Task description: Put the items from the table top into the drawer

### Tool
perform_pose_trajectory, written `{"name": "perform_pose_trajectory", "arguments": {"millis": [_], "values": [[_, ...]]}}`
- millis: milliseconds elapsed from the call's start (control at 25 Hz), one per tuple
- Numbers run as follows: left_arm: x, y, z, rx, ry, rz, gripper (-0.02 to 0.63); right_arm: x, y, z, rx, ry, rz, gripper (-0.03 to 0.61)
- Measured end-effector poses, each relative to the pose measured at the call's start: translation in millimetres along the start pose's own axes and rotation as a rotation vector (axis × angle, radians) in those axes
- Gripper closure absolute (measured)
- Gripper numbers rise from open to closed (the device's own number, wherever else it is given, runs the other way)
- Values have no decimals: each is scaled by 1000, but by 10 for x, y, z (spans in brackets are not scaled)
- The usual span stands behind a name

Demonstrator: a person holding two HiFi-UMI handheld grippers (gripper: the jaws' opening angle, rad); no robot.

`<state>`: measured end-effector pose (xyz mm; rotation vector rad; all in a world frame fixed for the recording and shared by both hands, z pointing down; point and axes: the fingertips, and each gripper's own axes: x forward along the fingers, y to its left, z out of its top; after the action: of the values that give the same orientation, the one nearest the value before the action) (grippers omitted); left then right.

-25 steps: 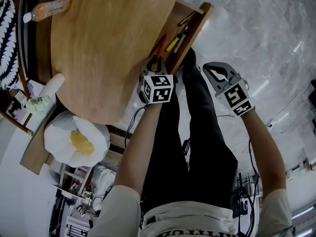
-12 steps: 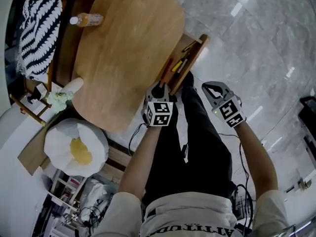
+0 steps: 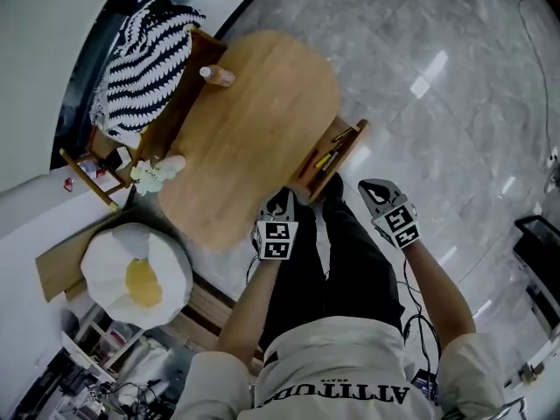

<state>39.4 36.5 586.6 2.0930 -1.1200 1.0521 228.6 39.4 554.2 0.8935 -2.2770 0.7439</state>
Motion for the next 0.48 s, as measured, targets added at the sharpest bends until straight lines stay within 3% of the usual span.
{"name": "perform_pose_trajectory", "arguments": {"millis": [480], "values": [[-1418,-18,619,-27,-257,29,592,-668,280,726,-65,-72,32,558]]}}
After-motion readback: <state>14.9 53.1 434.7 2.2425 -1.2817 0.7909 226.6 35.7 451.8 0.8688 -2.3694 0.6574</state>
